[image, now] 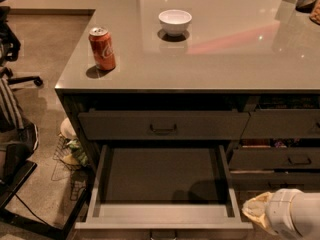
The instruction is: Close middle drawer
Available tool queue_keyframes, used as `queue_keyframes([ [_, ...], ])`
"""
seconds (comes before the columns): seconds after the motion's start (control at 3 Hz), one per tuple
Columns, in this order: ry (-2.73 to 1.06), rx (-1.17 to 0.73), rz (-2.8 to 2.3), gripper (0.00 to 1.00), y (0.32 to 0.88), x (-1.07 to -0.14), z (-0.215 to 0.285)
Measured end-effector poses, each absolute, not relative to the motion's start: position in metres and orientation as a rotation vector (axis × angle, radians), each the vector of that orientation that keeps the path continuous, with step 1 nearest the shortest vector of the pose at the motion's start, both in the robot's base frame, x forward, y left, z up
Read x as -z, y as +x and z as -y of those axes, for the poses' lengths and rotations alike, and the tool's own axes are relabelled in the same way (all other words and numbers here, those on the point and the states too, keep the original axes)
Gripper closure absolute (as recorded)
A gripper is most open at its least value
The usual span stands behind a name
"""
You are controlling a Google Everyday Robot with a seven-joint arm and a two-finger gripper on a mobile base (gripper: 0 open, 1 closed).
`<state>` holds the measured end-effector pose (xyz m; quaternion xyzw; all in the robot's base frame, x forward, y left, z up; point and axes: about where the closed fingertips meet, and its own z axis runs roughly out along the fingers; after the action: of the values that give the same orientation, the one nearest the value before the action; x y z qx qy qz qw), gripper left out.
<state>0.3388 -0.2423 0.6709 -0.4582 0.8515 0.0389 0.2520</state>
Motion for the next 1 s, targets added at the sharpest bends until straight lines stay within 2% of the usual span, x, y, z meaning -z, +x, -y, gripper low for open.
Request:
queue_keyframes([
  [0.33,-1.239,-0.135,-2.327,1.0,0.333,-0.653,0.237],
  [1.0,-1.08,-0.322,-2.277,1.0,0.319,-0.558,0.237],
])
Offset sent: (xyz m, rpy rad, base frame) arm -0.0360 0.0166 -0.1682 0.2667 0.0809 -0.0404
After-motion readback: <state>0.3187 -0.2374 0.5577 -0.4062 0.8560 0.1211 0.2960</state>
